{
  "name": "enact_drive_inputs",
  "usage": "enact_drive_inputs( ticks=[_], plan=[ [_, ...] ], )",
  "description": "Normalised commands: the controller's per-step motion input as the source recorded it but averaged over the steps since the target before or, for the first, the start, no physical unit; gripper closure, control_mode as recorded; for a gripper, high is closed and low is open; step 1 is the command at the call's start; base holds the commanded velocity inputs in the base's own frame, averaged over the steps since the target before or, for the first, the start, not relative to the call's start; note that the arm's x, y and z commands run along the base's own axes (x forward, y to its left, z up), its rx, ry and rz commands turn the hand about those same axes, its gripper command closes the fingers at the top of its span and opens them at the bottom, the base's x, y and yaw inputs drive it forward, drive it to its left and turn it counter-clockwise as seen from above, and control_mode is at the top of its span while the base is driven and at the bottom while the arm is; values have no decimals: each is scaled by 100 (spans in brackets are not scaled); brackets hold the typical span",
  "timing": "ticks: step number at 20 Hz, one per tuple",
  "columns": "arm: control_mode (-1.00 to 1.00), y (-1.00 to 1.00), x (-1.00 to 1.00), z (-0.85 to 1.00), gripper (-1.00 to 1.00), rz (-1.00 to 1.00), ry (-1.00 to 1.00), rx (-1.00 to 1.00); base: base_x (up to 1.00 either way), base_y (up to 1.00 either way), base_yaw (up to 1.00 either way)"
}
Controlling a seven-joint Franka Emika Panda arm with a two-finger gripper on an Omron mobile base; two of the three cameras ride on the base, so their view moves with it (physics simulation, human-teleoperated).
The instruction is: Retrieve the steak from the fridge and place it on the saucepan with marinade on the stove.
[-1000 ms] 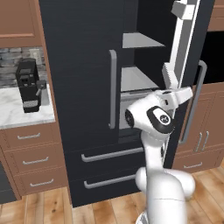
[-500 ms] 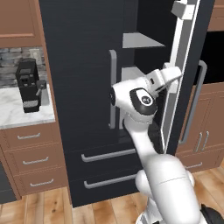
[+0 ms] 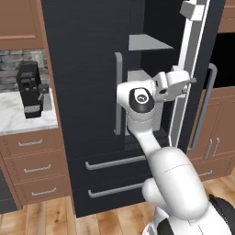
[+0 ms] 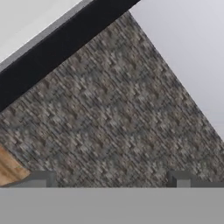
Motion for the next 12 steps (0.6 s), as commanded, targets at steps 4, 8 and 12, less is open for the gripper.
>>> enact_drive_inputs(
  ticks=[4,8,12],
  plan=[
    [-100,-24,-21,21,-100,-13,11,0,0,0,0],
    [-100,-2,-8,38,-100,-3,20,0,0,0,0],
    [-100,0,-4,23,-100,0,23,0,0,0,0]
  ],
)
